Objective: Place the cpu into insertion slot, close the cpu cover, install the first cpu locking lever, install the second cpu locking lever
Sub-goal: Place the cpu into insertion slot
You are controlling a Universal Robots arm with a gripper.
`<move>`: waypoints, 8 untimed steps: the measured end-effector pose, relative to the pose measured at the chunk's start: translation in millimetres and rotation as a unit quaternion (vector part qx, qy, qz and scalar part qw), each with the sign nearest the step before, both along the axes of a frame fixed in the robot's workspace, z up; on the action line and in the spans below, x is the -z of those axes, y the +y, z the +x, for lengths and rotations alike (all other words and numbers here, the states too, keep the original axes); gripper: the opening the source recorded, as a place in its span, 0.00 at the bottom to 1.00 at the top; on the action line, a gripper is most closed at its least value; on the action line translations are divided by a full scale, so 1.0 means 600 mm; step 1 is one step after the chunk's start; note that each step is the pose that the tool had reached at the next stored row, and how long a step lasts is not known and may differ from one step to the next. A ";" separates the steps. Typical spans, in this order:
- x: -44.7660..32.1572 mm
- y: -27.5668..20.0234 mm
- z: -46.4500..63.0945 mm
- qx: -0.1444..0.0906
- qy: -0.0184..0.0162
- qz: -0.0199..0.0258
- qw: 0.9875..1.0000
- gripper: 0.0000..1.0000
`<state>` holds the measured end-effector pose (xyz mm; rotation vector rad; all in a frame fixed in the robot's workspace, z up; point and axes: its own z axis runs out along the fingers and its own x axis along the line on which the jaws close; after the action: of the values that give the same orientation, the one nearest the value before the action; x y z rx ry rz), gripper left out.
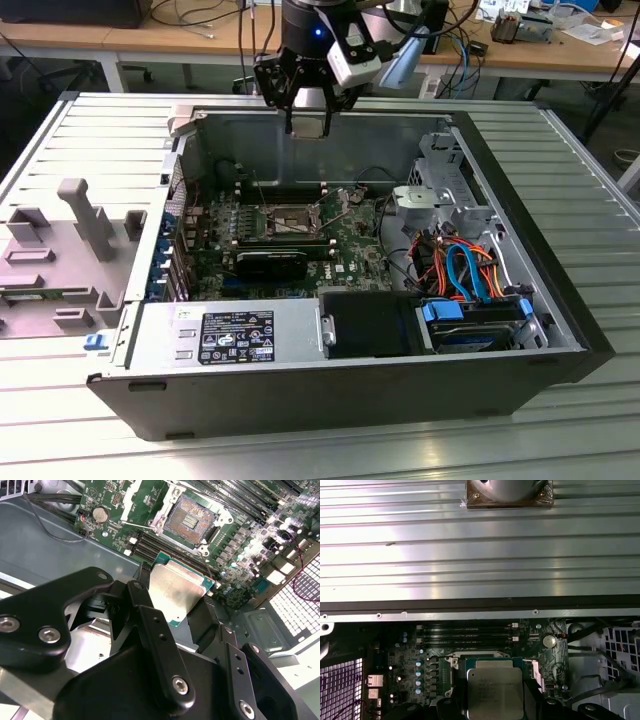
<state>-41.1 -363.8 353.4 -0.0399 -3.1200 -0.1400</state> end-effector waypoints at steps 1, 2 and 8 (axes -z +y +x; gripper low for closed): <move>0.000 -0.0001 0.000 0.000 0.000 0.000 1.000 0.55; 0.000 -0.0002 -0.001 0.000 0.000 0.000 1.000 0.55; 0.000 -0.0009 -0.002 0.000 0.000 0.000 1.000 0.55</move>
<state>-42.5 -364.3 353.2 -0.0400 -3.1200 -0.1401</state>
